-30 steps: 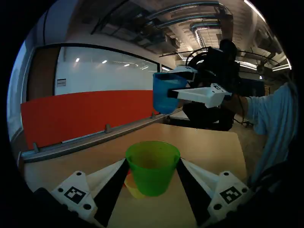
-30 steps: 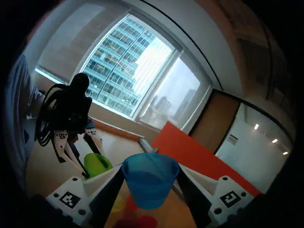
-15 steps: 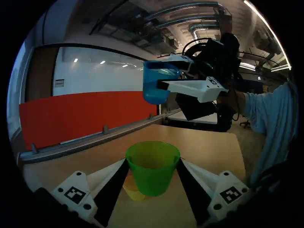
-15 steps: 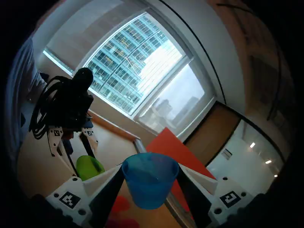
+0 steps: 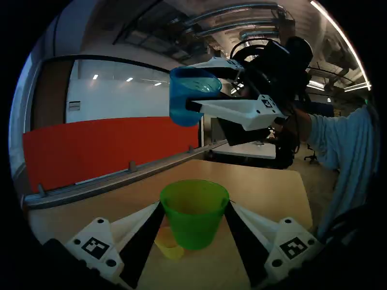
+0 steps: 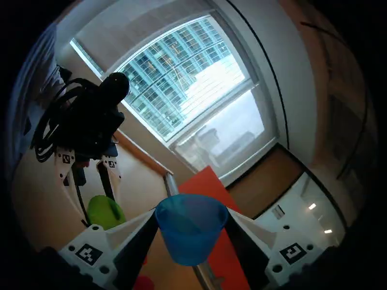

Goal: Pour water

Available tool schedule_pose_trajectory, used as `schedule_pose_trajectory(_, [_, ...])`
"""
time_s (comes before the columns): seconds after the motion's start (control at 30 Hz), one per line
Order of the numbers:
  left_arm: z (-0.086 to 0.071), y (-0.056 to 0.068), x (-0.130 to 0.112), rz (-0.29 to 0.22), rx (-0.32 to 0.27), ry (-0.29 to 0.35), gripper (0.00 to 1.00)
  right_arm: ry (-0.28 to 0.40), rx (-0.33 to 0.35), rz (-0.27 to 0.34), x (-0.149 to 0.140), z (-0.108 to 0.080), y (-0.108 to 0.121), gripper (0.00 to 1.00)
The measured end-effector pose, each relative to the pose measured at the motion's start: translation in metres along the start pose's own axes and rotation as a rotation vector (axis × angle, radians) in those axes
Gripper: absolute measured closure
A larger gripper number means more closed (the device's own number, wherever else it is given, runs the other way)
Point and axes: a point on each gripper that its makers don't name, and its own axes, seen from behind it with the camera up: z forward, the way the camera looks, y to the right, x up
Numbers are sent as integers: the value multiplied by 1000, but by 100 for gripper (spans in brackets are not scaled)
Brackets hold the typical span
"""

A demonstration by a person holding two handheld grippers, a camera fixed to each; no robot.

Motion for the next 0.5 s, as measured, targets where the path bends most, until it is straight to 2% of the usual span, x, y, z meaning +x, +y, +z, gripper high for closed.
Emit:
schedule_pose_trajectory(0.2, [3,-1,2,-3,-1,3,14,-5,-5,-53,10,8,-1,8])
schedule_pose_trajectory(0.5, [6,0,6,-6,-8,9,14,-18,-14,-126,8,14,5,8])
